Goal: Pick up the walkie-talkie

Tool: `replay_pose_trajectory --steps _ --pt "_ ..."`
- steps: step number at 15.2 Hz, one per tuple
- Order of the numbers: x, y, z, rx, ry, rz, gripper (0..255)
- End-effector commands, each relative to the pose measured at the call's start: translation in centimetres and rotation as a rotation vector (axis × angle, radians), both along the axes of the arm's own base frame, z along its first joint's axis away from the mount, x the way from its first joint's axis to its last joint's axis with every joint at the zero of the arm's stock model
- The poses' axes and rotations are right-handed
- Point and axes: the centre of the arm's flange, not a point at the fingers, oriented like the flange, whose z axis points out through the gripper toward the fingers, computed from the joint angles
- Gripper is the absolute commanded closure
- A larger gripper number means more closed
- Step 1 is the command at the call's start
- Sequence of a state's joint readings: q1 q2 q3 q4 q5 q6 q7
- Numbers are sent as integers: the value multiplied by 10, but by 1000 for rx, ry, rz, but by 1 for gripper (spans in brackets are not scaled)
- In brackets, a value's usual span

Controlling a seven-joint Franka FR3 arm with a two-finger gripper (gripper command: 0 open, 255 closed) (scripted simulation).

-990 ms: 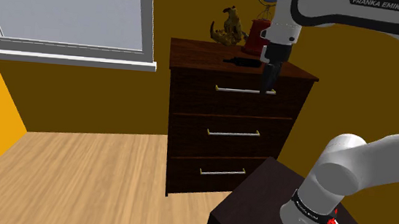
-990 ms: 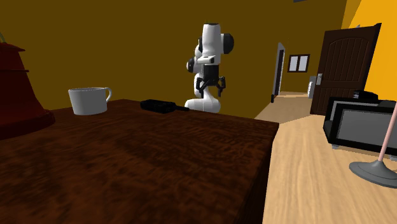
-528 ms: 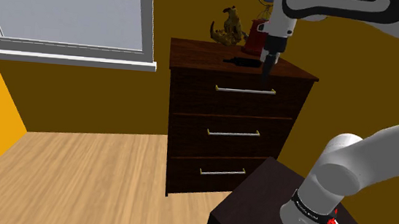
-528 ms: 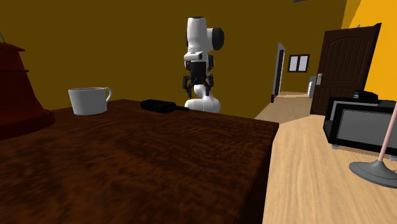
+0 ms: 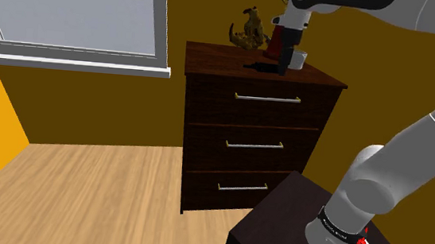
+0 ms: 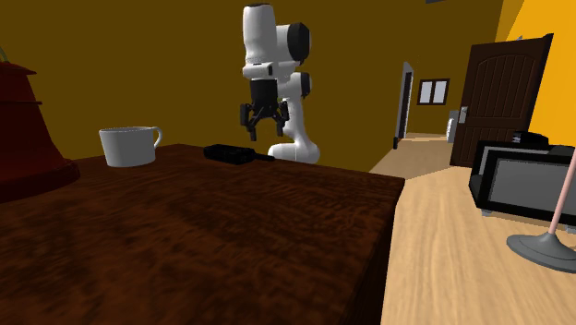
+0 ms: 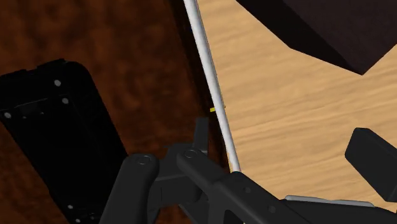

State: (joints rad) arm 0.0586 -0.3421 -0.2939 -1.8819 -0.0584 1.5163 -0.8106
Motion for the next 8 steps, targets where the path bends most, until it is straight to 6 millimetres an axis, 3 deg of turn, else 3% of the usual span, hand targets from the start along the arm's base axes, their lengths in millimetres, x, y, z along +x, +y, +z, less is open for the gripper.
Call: replay_pose_trajectory --steps 1,8 --pt "21 -17 3 5 -5 59 0" --pt "101 -61 17 27 -21 250 0"
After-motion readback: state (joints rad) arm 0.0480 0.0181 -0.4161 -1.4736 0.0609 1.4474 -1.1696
